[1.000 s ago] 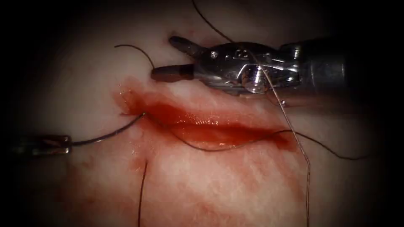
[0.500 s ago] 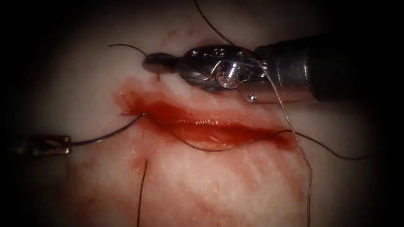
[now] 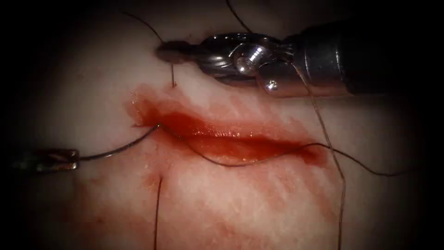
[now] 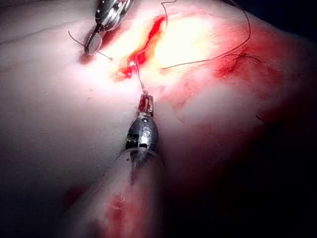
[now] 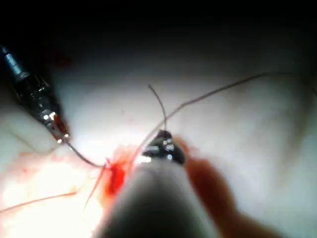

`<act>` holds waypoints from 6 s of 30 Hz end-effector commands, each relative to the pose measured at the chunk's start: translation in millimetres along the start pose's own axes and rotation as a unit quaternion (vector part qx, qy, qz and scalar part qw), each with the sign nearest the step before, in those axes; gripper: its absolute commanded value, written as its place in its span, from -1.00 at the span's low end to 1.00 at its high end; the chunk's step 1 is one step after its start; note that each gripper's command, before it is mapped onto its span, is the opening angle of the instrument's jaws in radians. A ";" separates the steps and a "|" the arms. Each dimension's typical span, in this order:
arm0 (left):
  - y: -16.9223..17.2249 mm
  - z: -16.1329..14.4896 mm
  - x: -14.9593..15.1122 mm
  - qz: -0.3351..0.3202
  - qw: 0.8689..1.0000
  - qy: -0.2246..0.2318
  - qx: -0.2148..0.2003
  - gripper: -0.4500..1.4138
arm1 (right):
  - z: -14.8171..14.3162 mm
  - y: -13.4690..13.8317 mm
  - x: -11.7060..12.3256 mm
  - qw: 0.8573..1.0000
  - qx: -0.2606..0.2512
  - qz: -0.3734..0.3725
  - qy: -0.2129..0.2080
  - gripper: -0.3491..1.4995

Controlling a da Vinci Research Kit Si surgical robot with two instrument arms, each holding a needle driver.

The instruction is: Wound Closure

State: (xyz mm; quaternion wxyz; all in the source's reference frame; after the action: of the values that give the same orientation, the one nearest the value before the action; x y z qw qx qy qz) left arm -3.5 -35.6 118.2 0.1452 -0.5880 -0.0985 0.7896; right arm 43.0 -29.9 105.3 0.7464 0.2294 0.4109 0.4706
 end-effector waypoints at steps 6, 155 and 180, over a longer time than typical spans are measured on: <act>0.4 0.6 -0.6 -0.001 1.000 0.000 -0.001 -1.00 | 0.3 -0.2 1.1 1.000 -0.003 0.004 0.008 -1.00; 1.0 11.2 6.1 0.222 0.954 -0.149 -0.133 0.08 | -15.9 -7.4 -6.1 0.954 0.047 -0.288 -0.067 0.38; 7.8 11.2 8.4 0.247 0.945 -0.155 -0.149 0.06 | -15.6 -7.4 -6.3 0.955 0.044 -0.288 -0.060 0.38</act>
State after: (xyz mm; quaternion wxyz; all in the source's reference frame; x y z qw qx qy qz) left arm -16.9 -39.7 110.5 -0.1610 -0.4787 -0.0871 0.8587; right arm 31.7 -39.5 93.4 0.8631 0.1625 0.4332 0.2026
